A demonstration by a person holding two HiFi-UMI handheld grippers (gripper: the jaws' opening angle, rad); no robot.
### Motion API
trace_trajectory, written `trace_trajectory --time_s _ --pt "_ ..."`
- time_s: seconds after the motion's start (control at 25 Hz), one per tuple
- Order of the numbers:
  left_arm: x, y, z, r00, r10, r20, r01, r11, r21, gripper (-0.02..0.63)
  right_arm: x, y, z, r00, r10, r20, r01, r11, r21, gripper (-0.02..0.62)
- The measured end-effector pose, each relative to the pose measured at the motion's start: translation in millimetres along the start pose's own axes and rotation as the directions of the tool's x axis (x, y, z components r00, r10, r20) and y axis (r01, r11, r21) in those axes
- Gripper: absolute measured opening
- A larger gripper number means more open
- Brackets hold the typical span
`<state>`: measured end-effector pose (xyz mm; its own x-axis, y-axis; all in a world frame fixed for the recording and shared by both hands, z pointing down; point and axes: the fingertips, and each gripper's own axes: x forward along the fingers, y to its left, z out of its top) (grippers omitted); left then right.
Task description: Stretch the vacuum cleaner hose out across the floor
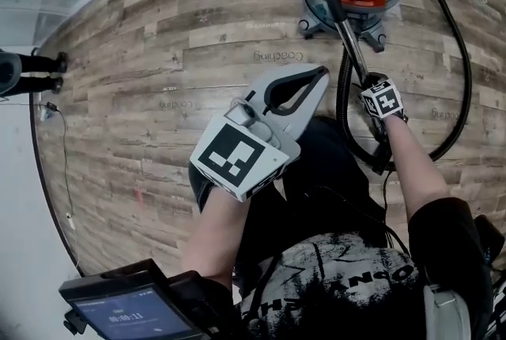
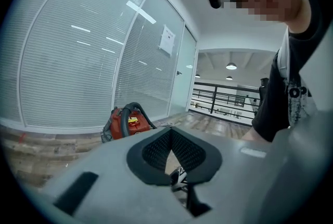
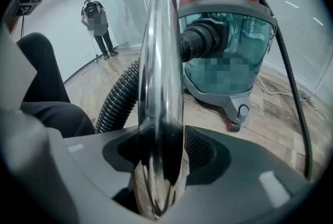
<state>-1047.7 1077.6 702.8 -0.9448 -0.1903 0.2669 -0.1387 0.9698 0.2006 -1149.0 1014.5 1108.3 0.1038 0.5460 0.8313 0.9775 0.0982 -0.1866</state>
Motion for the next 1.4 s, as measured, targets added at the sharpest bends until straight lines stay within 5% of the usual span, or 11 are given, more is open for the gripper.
trace_trajectory --time_s 0.24,0.56,0.8,1.08,1.4 --pt "-11 -1 -3 0.998 0.063 0.014 -0.064 0.997 0.045 0.000 29 9 1 0.998 0.039 -0.041 -0.041 0.998 -0.044 0.086" --pt "-24 8 -17 0.995 0.095 -0.012 -0.094 0.995 0.032 0.000 29 10 2 1.000 0.005 -0.011 -0.006 0.996 -0.085 0.071" --pt "-24 44 1 0.999 0.048 0.000 -0.048 0.999 -0.001 0.000 5 29 38 0.991 0.113 0.073 -0.109 0.992 -0.058 0.064" --pt "-21 41 11 0.998 -0.038 -0.058 0.037 0.999 -0.027 0.000 -85 39 38 0.983 0.130 0.130 -0.133 0.991 0.012 0.055" --pt "-38 -28 132 0.971 -0.216 -0.104 0.204 0.972 -0.116 0.000 -285 75 101 0.983 0.113 0.142 -0.125 0.989 0.077 0.052"
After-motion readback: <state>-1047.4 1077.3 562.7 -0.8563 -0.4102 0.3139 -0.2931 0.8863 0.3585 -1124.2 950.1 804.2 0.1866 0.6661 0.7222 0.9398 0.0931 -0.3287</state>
